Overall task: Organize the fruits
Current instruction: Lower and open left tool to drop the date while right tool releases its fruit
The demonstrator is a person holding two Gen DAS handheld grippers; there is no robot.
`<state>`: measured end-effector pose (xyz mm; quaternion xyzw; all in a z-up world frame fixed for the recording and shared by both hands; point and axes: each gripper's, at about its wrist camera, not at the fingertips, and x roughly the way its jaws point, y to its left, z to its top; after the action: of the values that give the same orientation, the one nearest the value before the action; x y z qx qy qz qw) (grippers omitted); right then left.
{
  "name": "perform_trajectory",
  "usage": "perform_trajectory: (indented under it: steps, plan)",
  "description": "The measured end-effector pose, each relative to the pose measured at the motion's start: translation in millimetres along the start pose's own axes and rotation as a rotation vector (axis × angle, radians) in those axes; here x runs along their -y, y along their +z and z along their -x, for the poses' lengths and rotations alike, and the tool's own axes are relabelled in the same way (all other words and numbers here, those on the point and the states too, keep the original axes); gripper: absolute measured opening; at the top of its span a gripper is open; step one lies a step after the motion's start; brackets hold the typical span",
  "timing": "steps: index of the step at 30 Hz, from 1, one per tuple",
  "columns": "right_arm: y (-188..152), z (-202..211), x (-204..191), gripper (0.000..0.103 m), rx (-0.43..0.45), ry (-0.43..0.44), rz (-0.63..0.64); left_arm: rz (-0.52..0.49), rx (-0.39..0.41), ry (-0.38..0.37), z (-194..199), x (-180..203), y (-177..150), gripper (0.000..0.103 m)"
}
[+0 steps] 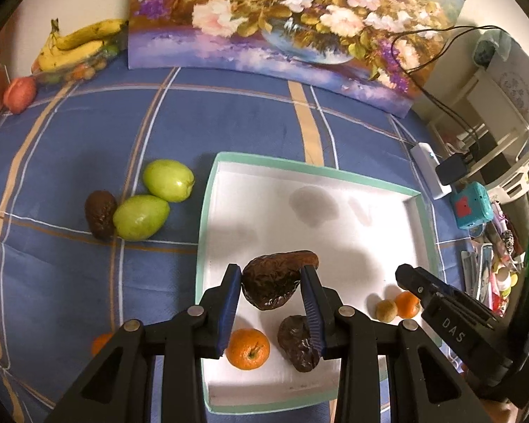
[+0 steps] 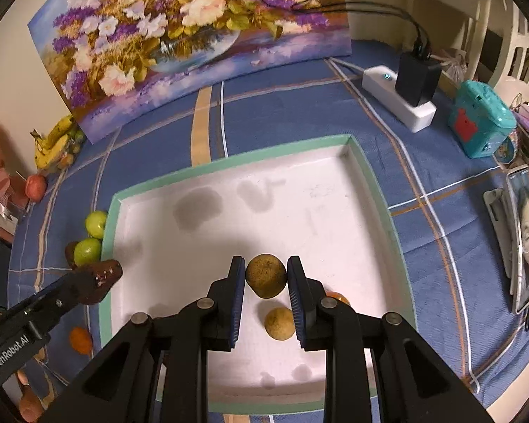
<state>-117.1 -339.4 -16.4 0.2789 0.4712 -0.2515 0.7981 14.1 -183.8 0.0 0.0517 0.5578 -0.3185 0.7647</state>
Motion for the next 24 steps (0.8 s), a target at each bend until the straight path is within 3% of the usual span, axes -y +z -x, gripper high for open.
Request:
perform_trajectory:
  steps: [13,24]
  plan:
    - [-8.8,-37.5,2.2,0.025,-0.072,-0.039,0.032,0.043,-0.082,0.027,-38.2,-14.6,-6.9,0.037]
    - [-9.1,-41.4,4.3,0.025,-0.084,-0.044,0.033,0.032,-0.091,0.047,-37.2,-12.3,-4.4,0.037]
